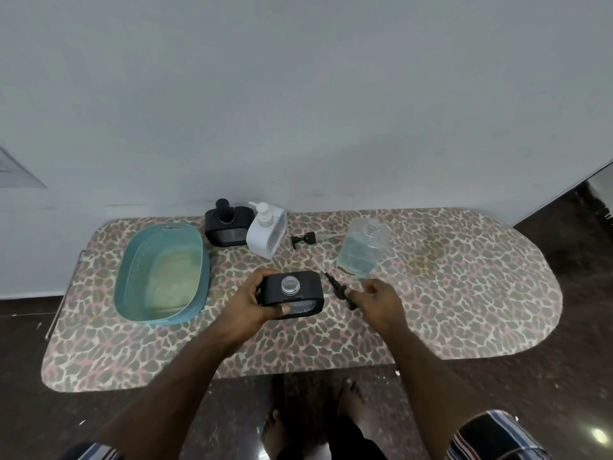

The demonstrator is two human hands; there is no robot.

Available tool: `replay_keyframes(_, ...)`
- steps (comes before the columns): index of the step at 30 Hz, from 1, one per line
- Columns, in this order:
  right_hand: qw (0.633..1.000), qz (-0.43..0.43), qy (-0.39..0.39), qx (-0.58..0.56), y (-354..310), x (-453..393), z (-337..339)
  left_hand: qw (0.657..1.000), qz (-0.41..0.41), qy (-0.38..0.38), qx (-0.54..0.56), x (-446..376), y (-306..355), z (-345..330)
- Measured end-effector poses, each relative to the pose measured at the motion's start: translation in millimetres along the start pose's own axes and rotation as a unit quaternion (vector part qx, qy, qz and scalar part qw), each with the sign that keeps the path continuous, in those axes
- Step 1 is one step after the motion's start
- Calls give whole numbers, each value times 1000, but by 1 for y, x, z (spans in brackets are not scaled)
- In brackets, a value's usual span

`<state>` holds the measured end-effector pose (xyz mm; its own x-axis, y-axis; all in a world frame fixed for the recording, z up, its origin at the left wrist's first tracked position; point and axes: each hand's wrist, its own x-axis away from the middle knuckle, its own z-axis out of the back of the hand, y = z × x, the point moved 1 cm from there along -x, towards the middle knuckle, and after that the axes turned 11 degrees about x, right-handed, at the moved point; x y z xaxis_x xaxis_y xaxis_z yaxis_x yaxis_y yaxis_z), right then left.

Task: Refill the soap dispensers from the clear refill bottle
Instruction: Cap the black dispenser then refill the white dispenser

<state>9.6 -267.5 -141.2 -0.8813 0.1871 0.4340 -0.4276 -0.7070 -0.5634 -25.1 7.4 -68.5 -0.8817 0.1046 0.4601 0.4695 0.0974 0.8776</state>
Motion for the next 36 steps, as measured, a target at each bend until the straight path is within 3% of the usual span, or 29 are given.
replay_keyframes(3,989,32,3,146,-5,-8,-19,1000,3,4,-3,-4,-7,1)
replay_keyframes(5,983,27,29,181,-7,-10,-26,1000,2,9,-16,-7,-11,1)
replay_keyframes(14,992,103,51,-50,-64,40,12,998,-9,36,-47,-12,-19,12)
replay_keyframes(19,978,203,31,-41,-112,79,69,996,-35,39,-68,-1,0,12)
replay_keyframes(27,944,311,27,102,-171,126,115,997,-57,24,-49,26,36,11)
replay_keyframes(36,897,370,-34,238,-215,129,93,994,-95,-15,-52,51,78,7)
